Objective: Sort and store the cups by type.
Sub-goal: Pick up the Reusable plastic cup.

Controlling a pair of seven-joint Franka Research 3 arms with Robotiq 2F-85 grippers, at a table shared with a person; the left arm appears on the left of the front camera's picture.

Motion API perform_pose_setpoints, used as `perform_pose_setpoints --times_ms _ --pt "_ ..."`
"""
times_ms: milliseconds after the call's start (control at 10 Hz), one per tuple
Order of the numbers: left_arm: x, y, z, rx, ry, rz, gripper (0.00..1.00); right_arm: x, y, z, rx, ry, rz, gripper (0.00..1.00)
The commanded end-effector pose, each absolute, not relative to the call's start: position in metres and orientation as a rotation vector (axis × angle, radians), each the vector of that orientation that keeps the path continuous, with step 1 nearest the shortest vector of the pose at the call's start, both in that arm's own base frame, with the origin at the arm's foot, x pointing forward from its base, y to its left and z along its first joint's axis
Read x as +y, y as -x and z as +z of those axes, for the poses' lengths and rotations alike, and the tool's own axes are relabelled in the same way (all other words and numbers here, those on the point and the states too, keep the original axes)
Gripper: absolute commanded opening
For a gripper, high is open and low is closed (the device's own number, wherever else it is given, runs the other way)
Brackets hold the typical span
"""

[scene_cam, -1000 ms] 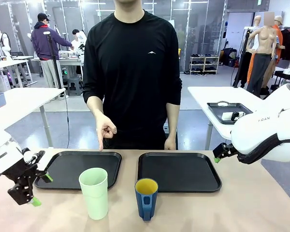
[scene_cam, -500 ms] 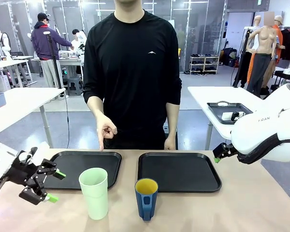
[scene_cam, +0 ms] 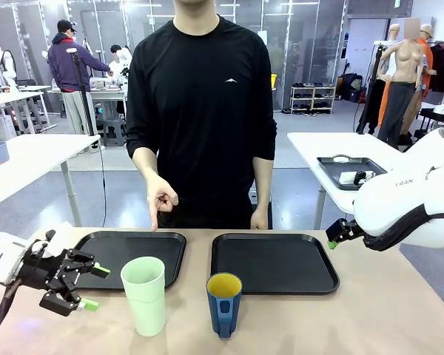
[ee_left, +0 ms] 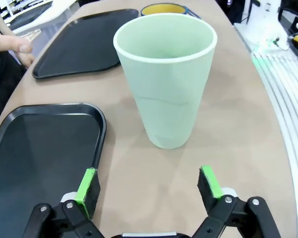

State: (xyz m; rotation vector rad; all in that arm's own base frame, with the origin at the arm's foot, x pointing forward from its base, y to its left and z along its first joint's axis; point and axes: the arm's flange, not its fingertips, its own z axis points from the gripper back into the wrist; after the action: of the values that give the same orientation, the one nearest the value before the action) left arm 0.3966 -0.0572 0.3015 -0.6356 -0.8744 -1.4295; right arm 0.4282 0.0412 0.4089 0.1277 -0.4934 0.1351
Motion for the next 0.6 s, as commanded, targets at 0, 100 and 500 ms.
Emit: perform_pose_setpoints --times_ms 0,100,500 --pt "-0.063 -0.389 0.313 -0.910 0.643 -1.443 1.00 0.041 -0.428 0.408 -0.491 -0.133 0.134 1.00" --pt "-0.063 -0.389 0.313 -0.910 0.643 -1.443 1.00 0.041 -0.428 0.408 -0.491 -0.133 0.134 1.00" --pt "-0.051 -0.425 0.282 -0.881 0.716 -1.429 1.00 0.041 -0.428 0.408 -0.491 -0.133 0.134 1.00"
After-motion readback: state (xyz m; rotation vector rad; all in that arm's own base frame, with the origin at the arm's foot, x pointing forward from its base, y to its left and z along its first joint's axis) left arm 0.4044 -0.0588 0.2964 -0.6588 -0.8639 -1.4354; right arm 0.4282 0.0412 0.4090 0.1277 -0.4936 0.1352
